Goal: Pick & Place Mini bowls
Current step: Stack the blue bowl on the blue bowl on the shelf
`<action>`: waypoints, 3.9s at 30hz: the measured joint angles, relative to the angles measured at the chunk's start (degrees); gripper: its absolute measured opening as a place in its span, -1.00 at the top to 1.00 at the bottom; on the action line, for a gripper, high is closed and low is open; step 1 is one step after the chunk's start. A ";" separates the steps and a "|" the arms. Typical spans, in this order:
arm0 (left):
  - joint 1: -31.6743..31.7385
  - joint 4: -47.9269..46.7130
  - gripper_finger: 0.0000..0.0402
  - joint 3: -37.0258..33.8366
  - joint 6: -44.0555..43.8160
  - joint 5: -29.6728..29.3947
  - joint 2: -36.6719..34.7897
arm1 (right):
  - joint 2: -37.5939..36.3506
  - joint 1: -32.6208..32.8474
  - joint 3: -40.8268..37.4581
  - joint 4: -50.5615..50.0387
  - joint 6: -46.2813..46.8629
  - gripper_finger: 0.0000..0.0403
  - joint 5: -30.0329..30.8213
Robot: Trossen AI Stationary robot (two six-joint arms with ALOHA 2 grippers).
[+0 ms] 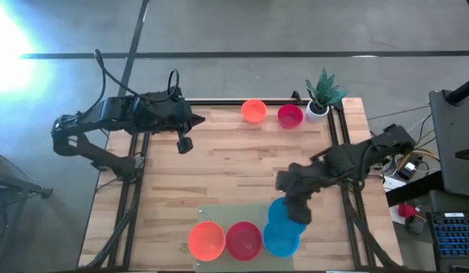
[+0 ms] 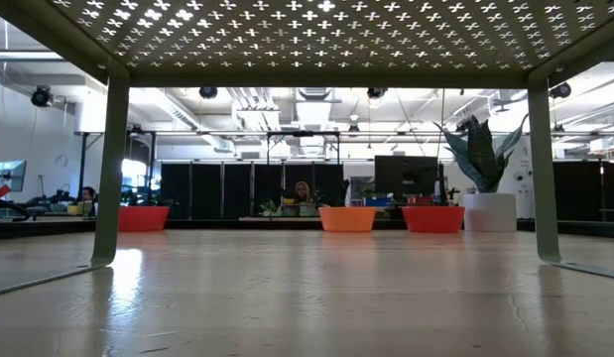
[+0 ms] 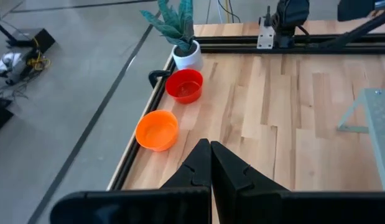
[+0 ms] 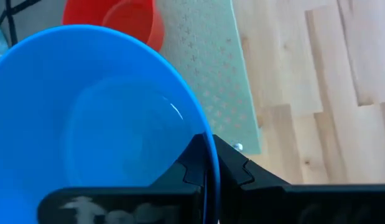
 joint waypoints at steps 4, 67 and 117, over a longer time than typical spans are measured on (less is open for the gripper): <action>0.02 -0.02 1.00 -0.02 1.37 1.95 0.00 | 4.01 1.09 2.87 -0.22 0.41 0.96 -1.04; 0.00 -0.02 1.00 -0.02 4.59 4.74 -0.02 | 10.76 5.07 3.97 0.31 -4.56 0.46 -0.69; 0.00 -0.02 1.00 -0.02 5.15 4.76 -0.02 | 10.51 5.44 8.95 -4.51 -10.76 0.92 -0.53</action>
